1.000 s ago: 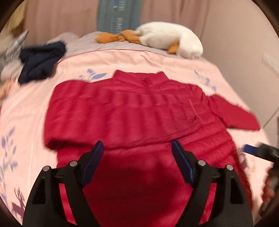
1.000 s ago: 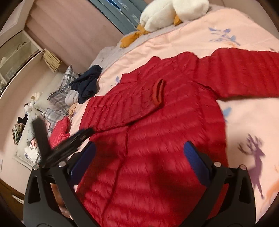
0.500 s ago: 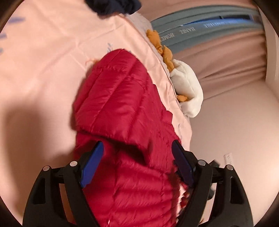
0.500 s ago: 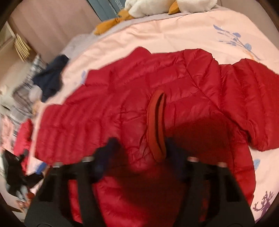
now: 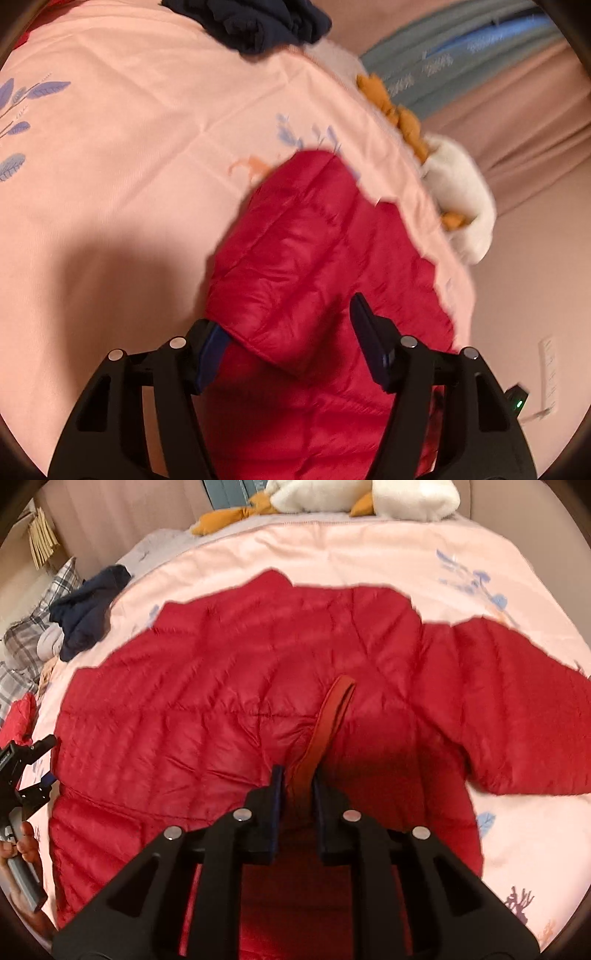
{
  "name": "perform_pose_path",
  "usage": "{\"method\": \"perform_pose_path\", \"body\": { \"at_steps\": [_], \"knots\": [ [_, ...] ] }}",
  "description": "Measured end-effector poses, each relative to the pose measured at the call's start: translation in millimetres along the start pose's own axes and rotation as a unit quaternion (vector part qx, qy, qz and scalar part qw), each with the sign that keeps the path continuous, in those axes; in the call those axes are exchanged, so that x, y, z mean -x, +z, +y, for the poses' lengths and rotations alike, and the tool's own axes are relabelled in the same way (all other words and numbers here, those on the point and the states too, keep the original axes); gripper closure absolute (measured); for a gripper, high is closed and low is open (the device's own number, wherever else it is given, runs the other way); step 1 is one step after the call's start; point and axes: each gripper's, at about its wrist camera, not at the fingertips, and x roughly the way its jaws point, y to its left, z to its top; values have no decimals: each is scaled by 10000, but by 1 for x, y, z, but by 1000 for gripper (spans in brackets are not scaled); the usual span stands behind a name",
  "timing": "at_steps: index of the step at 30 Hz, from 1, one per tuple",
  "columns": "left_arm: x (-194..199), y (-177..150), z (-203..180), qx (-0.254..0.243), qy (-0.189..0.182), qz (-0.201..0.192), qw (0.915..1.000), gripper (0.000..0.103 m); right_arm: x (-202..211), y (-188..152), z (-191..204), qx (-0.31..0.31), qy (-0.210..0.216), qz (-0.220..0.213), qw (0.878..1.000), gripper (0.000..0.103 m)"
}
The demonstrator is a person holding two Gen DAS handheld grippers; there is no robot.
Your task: Fold large clothes
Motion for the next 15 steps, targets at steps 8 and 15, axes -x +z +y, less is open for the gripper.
{"method": "perform_pose_path", "body": {
  "at_steps": [8,15],
  "knots": [
    [49,-2,-7,-1363,939,-259,9859,37,52,5,15,870,-332,-767,9927,58],
    [18,14,-65,-2121,1192,-663,9677,52,28,21,38,876,72,-786,9930,59]
  ]
}}
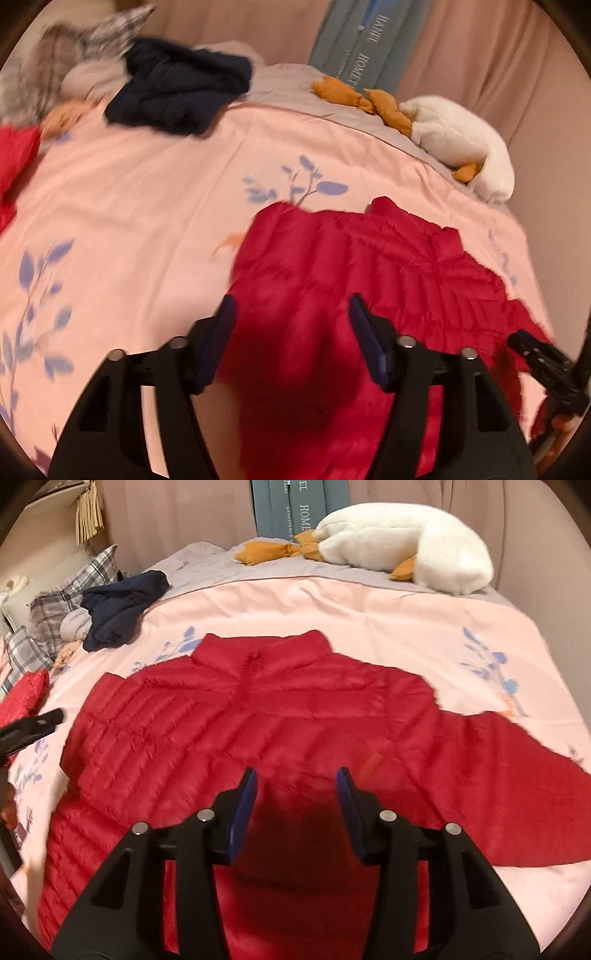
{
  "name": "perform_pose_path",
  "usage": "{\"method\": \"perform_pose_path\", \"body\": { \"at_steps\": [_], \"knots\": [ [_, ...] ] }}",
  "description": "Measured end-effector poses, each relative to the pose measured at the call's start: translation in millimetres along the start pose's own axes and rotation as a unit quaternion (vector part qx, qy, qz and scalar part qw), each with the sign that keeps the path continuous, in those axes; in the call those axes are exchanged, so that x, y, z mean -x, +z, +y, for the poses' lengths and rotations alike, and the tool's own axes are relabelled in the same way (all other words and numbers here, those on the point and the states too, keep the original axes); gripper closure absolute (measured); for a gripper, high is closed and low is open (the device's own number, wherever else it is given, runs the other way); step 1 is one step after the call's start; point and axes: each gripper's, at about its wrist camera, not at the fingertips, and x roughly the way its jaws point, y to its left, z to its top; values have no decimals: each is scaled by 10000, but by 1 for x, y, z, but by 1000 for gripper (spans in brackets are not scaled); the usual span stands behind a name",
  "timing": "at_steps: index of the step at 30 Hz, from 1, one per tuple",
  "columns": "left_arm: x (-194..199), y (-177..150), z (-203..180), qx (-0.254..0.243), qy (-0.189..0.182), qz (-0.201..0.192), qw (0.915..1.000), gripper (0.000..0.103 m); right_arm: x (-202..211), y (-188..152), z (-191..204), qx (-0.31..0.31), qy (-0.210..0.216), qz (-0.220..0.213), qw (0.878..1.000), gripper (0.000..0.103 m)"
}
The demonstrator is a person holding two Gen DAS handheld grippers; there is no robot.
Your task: Fold large clothes
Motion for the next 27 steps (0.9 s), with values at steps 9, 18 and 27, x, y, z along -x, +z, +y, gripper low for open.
{"method": "perform_pose_path", "body": {
  "at_steps": [9,18,27],
  "knots": [
    [-62,-10,-23,-449,468,524,9965,63,-50,-7,7,3,-193,492,9986,63],
    [-35,-20,-48,-1037,705,343,9915,63,-24,-11,10,-58,-52,190,9998,61],
    [-12,-50,-75,-1507,429,302,9872,61,0,-31,27,145,186,69,9997,52]
  ]
}}
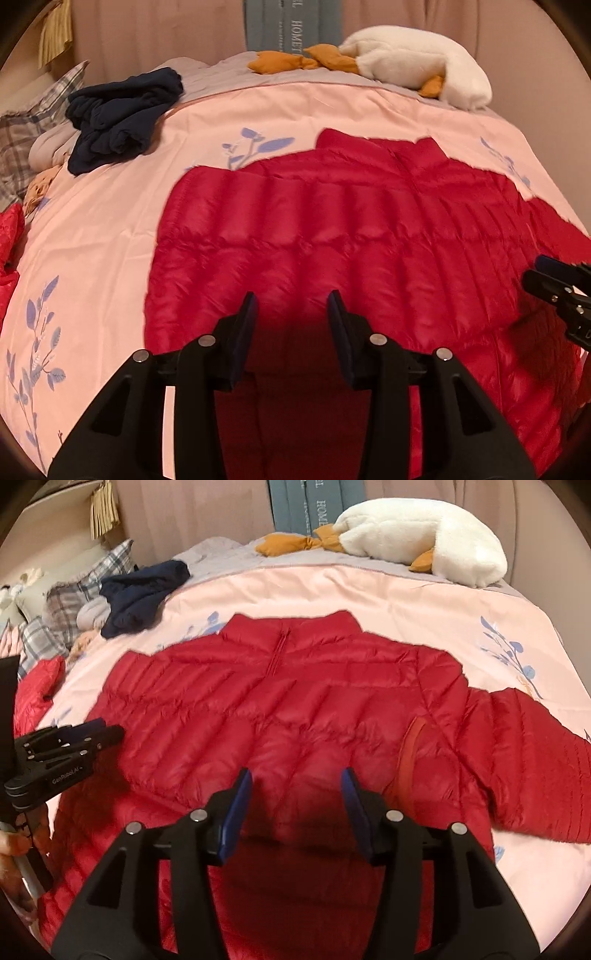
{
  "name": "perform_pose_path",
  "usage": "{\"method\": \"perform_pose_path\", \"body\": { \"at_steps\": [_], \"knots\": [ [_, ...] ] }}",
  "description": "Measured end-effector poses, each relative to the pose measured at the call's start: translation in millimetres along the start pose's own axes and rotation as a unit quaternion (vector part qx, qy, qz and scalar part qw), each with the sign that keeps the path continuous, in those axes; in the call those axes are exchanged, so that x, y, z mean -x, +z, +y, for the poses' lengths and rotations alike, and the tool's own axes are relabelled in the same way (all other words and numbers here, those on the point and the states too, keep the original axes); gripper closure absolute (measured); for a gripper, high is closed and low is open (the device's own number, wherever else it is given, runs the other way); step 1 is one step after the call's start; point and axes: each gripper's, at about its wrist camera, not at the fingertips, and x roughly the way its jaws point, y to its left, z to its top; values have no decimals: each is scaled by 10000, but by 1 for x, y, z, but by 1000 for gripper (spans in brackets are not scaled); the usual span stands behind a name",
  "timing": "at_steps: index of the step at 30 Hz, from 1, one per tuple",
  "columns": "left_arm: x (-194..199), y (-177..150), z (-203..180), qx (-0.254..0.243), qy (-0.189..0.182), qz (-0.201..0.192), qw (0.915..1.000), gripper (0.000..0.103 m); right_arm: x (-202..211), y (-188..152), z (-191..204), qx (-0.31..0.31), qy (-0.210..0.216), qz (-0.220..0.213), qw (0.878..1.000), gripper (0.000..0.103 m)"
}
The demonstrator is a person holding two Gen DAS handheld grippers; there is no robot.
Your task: Fold large clothes
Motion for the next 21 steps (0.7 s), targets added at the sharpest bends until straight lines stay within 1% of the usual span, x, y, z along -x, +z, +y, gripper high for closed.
{"method": "perform_pose_path", "body": {
  "at_steps": [2,5,8,11,12,13,15,17,19,21],
  "knots": [
    [-7,-3,-4,-81,83,84,9999,61,-11,-4,1,36,-93,167,9998,52],
    [-16,-8,-8,-152,141,181,9996,59,-22,-8,-1,16,-82,304,9995,51],
    [-18,-11,-11,-220,212,196,9993,59,-26,-9,-2,-6,-57,368,9993,51],
    [-16,-11,-10,-189,195,209,9994,57,-24,-10,-4,-74,-3,394,9992,51],
    [-15,-11,-9,-152,192,212,9995,52,-19,-10,-6,-154,35,379,9992,50],
    [-11,-11,-8,-79,177,206,9996,48,-15,-9,-8,-220,87,345,9991,44],
    [-3,-13,-6,45,131,165,9998,31,0,-10,-16,-385,285,178,9987,39],
    [6,-15,-5,145,86,118,9998,26,14,-13,-24,-491,310,59,9983,38],
    [16,-17,-7,201,28,96,9997,20,30,-17,-35,-598,253,-57,9979,30],
    [27,-19,-11,222,-30,73,9997,20,43,-21,-47,-699,216,-144,9972,26]
  ]
}}
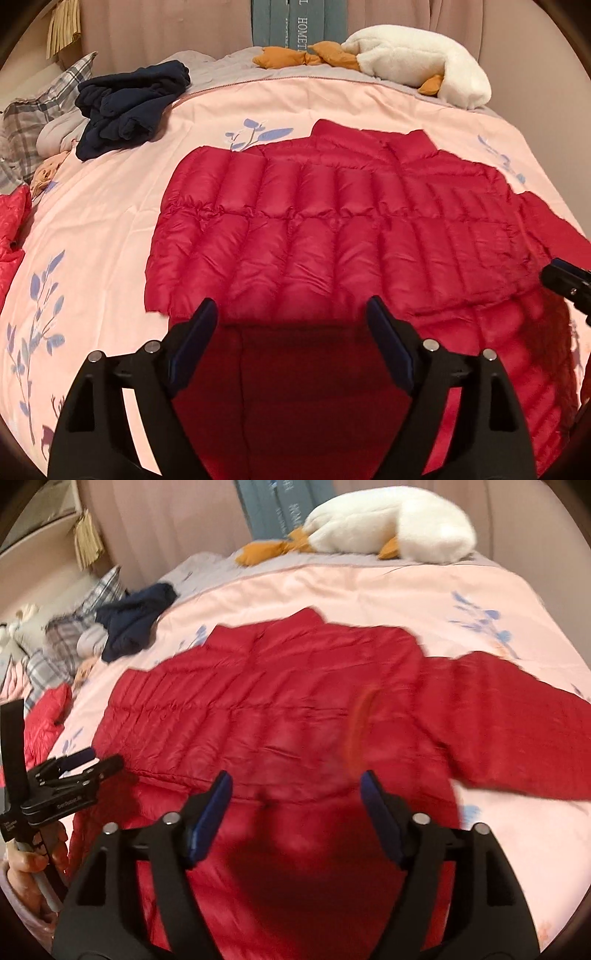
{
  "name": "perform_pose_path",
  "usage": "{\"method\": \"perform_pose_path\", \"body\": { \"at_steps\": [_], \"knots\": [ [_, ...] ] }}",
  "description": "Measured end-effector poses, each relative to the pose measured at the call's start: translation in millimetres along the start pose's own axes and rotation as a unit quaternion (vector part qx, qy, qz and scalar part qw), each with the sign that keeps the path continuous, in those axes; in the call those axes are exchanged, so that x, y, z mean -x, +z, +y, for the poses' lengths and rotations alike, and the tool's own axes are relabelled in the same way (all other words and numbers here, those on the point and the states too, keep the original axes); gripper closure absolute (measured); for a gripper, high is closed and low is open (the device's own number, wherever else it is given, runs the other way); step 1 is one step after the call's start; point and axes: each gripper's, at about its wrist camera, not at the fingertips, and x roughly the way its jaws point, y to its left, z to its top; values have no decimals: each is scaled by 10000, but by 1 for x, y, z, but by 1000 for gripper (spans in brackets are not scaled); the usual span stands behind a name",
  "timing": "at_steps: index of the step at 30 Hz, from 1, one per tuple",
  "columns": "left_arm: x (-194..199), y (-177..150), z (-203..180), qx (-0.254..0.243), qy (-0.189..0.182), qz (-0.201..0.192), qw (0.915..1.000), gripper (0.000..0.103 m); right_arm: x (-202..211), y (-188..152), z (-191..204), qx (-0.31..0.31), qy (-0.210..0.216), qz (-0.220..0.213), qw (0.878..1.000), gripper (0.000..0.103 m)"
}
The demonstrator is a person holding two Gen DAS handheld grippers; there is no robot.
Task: Fold large clothes
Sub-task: 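Grasp the other sleeve with the right tool and fold it across the body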
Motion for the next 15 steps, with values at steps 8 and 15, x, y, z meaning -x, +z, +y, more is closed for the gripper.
{"method": "perform_pose_path", "body": {
  "at_steps": [8,15],
  "knots": [
    [44,-13,-13,257,-611,-101,9978,1,56,-18,-96,-1234,-39,-286,9919,12],
    [72,-41,8,1013,-1272,-157,9866,1,101,-61,-224,-3118,-43,-671,9478,12]
  ]
}}
